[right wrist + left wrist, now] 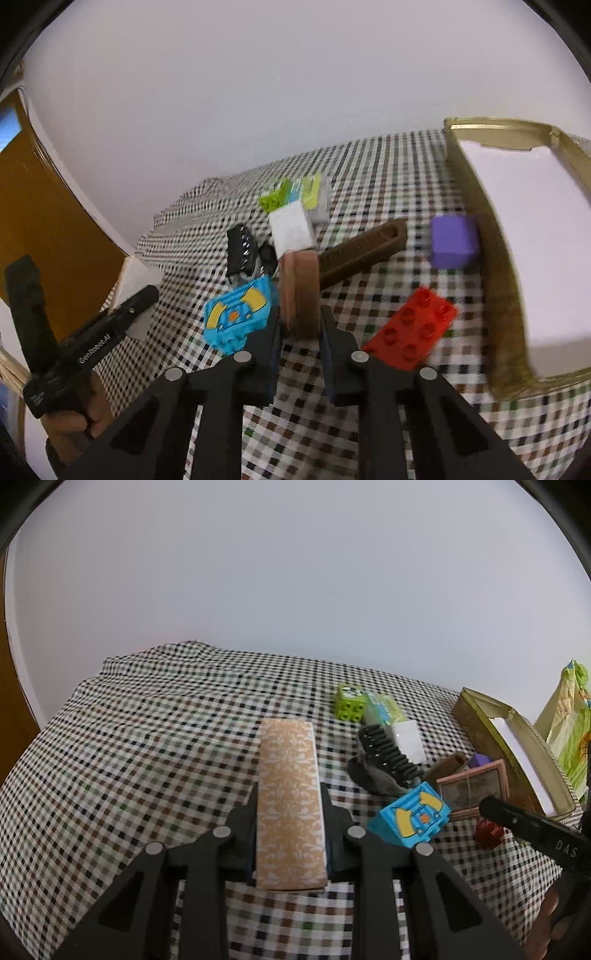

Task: Organize rigid objects
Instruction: 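Lift the beige box with the left tool while the right tool grasps the copper frame, then carry both held items over the tin tray and open both tools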

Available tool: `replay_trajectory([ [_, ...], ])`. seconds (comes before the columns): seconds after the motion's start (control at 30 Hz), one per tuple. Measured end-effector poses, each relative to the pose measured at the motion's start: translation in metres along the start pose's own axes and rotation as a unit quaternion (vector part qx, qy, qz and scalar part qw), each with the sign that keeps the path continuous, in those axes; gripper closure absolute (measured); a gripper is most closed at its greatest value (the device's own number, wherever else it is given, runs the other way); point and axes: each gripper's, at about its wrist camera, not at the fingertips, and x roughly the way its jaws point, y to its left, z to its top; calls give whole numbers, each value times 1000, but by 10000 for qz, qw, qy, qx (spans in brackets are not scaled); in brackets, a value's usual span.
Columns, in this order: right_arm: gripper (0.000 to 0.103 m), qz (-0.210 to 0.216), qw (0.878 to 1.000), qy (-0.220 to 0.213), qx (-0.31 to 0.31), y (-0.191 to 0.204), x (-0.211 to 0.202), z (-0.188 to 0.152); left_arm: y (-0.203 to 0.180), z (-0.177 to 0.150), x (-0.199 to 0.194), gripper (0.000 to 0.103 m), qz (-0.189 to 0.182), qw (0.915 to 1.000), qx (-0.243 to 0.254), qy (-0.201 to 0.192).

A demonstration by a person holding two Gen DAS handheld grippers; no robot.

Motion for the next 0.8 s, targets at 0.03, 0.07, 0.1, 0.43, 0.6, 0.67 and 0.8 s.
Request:
replay_trajectory([
  [0.03, 82, -1, 10000, 2, -4, -2, 1, 0, -2, 0, 0, 79, 3, 10000, 12, 4],
  [0.07, 82, 62, 10000, -10, 14, -7, 2, 0, -5, 0, 1, 79, -2, 10000, 22, 18],
  [0.1, 82, 124, 9999, -25, 26, -11, 3, -1, -7, 1, 1, 79, -5, 10000, 26, 30],
  [0.43, 83, 577, 9961, -650, 167, -29, -29, 6, -28, 6, 1, 79, -148, 9996, 237, 12],
  [0.6, 83, 685, 9932, -864, 370, -47, -36, 10, -47, 9, 0, 79, -321, 9987, 383, -36],
  [0.67, 83, 714, 9906, -1062, 482, -60, -49, 16, -59, 10, 0, 79, -413, 9978, 510, -68],
  [0.8, 83, 782, 9851, -1368, 686, -96, -94, 23, -86, 14, -2, 79, -873, 9938, 689, -91],
])
